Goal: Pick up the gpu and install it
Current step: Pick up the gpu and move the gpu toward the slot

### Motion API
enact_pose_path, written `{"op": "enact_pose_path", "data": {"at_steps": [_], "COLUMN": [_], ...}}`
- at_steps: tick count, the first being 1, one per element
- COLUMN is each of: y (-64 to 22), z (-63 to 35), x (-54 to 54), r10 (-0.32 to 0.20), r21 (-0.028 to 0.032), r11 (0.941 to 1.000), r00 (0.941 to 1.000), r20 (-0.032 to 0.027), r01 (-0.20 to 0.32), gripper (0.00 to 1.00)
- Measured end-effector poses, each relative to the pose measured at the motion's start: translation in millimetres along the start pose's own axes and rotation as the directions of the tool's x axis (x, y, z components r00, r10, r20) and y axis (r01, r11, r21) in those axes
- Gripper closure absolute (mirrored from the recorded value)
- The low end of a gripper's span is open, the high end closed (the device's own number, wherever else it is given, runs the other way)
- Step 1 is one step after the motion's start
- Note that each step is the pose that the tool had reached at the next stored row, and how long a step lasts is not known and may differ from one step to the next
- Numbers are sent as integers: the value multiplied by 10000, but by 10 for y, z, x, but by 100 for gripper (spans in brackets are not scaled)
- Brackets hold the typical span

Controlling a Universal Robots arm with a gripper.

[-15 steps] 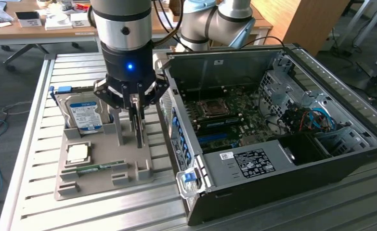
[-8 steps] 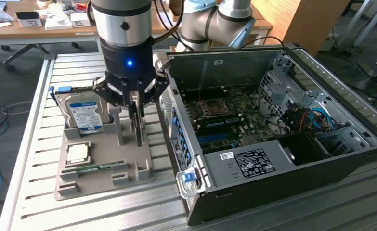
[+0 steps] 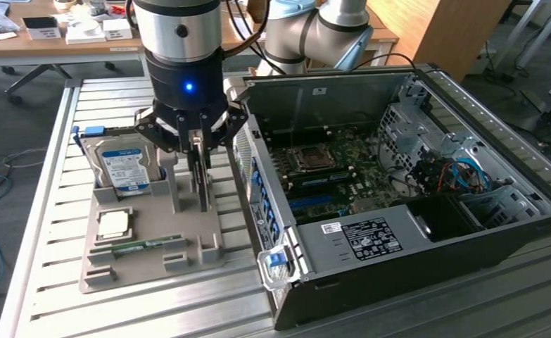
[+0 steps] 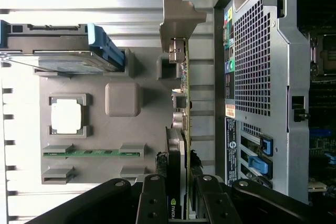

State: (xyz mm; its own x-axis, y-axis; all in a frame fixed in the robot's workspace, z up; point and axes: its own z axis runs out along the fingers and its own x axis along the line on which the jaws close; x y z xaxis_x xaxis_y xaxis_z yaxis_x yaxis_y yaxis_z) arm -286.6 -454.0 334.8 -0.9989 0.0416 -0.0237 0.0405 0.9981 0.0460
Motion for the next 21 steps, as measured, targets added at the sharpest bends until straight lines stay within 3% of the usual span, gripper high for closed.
{"op": "enact_pose_path", "data": {"at_steps": [8,21], "y": [1,11], "z": [-25,-240], "x": [0,-6], "r10": [0,0], "r21": [1,1], "r11": [10000,10000], "r00": [10000,10000], "r20": [-1,-1], "r01": [0,0], "gripper": [73,73]}}
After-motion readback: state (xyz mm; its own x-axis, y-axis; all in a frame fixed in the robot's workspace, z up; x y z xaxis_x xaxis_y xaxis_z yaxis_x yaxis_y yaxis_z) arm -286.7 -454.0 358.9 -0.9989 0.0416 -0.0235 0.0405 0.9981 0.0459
